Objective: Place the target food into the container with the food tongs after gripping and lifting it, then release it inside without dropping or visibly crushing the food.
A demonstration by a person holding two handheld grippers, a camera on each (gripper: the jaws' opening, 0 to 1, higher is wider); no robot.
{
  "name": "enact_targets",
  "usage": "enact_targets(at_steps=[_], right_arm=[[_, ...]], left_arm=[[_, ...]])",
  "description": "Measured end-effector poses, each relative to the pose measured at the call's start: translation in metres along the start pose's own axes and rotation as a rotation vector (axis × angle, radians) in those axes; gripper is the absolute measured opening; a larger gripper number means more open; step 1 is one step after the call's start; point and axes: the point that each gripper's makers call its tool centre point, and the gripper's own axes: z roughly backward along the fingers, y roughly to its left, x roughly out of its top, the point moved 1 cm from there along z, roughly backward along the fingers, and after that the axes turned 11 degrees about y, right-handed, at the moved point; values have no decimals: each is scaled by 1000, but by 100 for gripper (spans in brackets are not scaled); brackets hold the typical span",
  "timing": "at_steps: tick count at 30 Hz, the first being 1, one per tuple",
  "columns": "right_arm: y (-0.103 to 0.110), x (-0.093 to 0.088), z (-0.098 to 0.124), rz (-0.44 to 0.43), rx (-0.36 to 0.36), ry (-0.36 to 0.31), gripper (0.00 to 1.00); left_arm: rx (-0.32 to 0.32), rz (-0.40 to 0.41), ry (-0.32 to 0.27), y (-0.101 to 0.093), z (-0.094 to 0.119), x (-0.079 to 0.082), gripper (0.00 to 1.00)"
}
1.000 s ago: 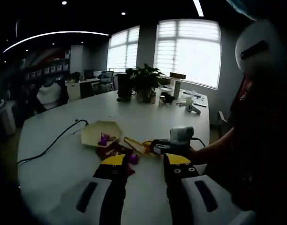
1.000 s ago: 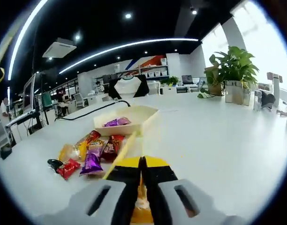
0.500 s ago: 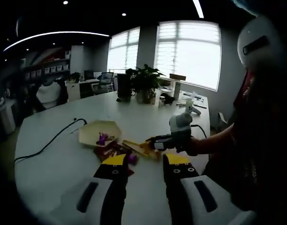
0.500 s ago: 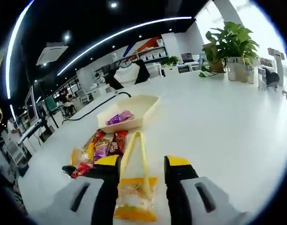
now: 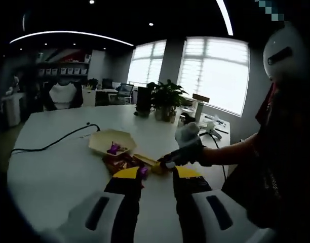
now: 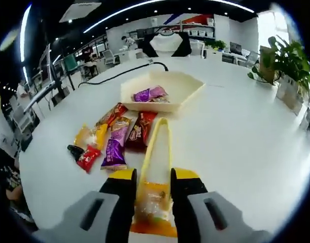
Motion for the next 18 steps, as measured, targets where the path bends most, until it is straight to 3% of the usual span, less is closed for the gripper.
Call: enact_targets(at_steps=[2,5,7,10,11,14,18], right_arm=[[-5,1,5,-13,17,-27,21],[-10,5,15,-162,98,-63,20],[-13,16,28,-203,141,-145,20],[-11,30,49,-203,202,-248,21],[-7,37,58,-235,252,-293,21],[-2,44,70,-262,302,-338,20],[13,53,93,-339,433,-393,19]], left_arm=[[-20,22,-5,-3,-3,-3,25],[-21,12,18,-5,-7,-7,25],[-24,10,12,-6,-8,-4,25],[-56,23,-28,-10,-13,9,25],[-60,17,-36,-10,-15,14,25],[-73,11,-54,-12,-20,23,25],[-109,10,-79,-19,-27,33,24]])
